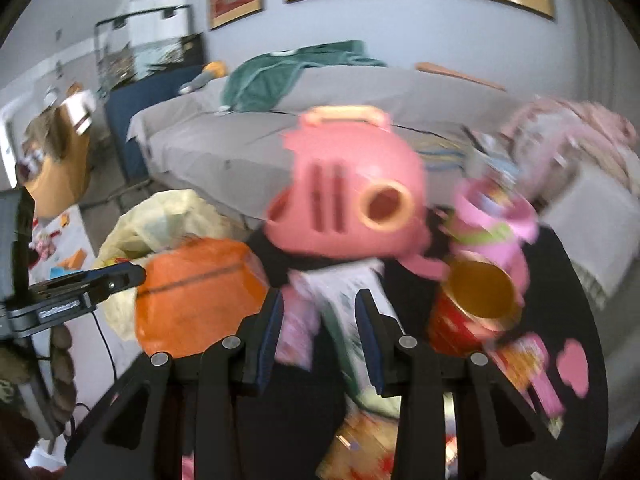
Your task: Collect trash
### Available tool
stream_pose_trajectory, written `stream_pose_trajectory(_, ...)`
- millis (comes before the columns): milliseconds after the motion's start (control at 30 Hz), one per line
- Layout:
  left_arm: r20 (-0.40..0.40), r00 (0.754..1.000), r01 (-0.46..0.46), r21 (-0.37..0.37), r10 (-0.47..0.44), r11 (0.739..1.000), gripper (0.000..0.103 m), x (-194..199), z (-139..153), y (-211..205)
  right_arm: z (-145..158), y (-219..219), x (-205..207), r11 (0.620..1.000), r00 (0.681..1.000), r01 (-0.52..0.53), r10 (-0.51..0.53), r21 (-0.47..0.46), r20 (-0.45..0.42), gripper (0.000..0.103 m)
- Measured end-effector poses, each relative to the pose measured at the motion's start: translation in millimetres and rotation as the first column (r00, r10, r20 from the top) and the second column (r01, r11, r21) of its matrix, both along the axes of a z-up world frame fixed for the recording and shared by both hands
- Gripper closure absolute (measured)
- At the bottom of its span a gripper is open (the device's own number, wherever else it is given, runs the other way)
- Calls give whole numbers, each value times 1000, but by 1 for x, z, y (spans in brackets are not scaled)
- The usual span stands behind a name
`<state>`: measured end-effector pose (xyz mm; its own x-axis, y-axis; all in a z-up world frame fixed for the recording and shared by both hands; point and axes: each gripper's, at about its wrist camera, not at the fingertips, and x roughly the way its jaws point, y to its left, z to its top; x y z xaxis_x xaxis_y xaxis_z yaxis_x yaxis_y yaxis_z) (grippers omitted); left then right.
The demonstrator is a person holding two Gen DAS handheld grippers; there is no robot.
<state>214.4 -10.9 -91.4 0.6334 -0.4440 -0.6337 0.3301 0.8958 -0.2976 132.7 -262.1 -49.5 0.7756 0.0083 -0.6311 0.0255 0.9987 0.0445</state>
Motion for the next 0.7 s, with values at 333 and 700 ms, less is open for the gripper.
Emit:
stream_pose_trajectory(333,-105,993,-44,58,50,997,73,-1,-27,-22,-35,-55,-62,988,992,126,-124,90,-32,67)
stream_pose_trajectory(700,-195,968,169,35,-159,985,80,-51,-26,-53,-61,-58,-76,992,992,97,-89,85,-91,65)
